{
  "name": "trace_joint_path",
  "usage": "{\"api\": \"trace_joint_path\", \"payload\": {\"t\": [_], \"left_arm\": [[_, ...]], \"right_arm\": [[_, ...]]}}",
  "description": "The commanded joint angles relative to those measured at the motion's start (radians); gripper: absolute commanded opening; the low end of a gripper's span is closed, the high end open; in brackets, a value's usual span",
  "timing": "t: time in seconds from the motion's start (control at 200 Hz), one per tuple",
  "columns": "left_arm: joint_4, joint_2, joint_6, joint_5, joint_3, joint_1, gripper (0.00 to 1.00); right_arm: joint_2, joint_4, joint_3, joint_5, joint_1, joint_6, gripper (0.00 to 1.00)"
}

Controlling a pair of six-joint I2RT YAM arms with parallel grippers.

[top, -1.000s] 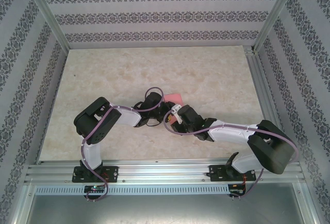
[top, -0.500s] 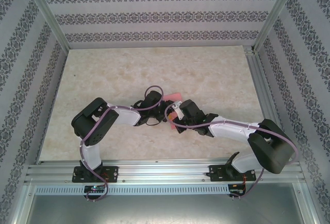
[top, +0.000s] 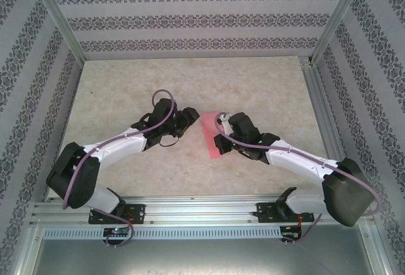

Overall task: Fold a paper plane with a square sheet of paper (pick it up from the middle)
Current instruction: Fold the triangle a second time at the center of the table.

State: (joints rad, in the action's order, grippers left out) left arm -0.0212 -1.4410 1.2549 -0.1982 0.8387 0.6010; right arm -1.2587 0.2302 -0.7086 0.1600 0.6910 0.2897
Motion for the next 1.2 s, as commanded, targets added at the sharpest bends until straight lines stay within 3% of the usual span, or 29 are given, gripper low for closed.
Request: {"api": "trace_joint_path", "payload": {"t": [0.0,0.26,0.435,0.709,0.969,1.199], "left_arm": [[-0.141,0.093,-0.092,0.072,-0.014,-0.030,0.66],[-0.326,0.349,-0.167,0.198,-0.051,-0.106,0.70],[-0.369,0.479,-0.203,0.222,-0.082,-0.145,0.73],[-0.346,0.451,-0.226,0.138,-0.098,-0.153,0.68],[-0.334,0.430,-0.210,0.124,-0.142,-0.154,0.60],[-0.338,0.427,-0.216,0.125,-0.157,-0.153,0.59]], "right_arm": [[0.021,0.102,-0.106,0.018,0.000,0.061,0.04],[-0.039,0.165,-0.313,0.030,0.051,0.128,0.03],[-0.071,0.171,-0.322,-0.015,0.092,0.147,0.03],[-0.145,0.091,-0.210,0.034,0.132,0.204,0.03],[-0.316,0.023,-0.242,0.137,0.181,0.218,0.02],[-0.332,0.031,-0.271,0.103,0.188,0.239,0.01]]}}
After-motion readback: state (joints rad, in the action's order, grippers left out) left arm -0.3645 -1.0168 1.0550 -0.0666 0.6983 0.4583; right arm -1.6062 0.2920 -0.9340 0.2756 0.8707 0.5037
